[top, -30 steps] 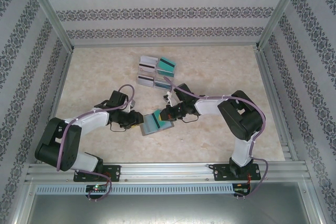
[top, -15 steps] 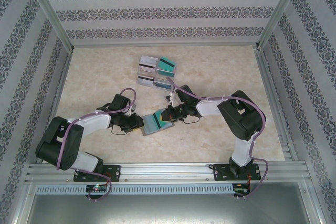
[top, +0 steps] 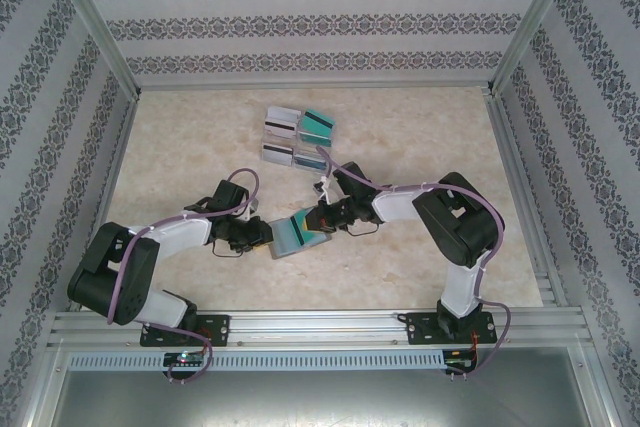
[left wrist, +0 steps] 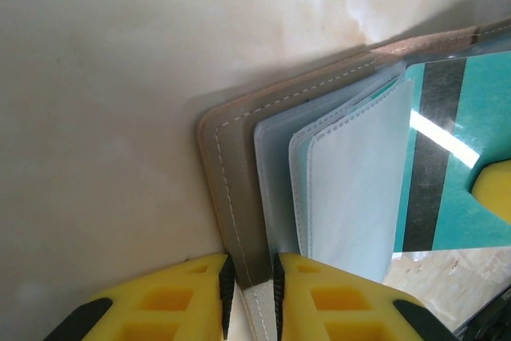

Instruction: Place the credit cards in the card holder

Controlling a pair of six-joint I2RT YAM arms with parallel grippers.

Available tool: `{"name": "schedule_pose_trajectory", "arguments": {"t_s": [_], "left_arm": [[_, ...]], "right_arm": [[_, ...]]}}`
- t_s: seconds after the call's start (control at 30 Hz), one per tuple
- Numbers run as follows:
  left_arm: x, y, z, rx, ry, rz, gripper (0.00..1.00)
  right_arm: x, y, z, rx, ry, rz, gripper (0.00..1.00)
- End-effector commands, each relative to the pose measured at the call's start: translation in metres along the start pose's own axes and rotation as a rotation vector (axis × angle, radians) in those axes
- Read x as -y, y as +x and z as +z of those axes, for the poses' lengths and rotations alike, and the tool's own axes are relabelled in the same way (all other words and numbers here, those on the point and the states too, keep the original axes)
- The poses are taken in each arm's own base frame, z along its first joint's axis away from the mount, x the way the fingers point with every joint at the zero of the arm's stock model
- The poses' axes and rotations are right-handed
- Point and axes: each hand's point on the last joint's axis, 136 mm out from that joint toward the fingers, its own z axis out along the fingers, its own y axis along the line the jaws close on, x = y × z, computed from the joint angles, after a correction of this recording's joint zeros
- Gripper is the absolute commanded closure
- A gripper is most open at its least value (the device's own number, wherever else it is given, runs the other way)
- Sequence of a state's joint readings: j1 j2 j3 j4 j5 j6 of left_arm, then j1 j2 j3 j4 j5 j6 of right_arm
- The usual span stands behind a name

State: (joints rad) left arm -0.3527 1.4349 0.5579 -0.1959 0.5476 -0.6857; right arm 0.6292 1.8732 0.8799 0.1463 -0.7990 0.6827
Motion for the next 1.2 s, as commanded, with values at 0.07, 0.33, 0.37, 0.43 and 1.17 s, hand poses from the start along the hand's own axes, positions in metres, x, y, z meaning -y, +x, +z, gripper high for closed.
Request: {"name": "schedule_pose_trajectory", "arguments": {"t_s": [0.07, 0.33, 0.37, 0.43, 1.17], "left_arm": [[0.008, 0.005, 0.008, -0.002, 0.034, 0.04, 0.76], [0.009, 0.003, 0.007, 0.006, 0.036, 0.043, 0.77], [0.01, 0.004, 0.007, 0.003, 0.039, 0.044, 0.77], [0.011, 0.005, 0.007, 0.003, 0.041, 0.044, 0.79], [0.021, 0.012, 0.002, 0.039, 0.063, 0.055, 0.85]], "right_arm": [[-0.01, 0.029, 0.013, -0.123, -0.052, 0.0, 1.0], [0.002, 0.034, 0.015, -0.116, 0.002, 0.003, 0.99], [0.006, 0.031, 0.015, -0.1, 0.022, 0.013, 0.99], [0.006, 0.026, 0.016, -0.075, 0.021, 0.022, 0.99], [0.018, 0.018, 0.015, 0.049, 0.204, 0.099, 0.98]]}}
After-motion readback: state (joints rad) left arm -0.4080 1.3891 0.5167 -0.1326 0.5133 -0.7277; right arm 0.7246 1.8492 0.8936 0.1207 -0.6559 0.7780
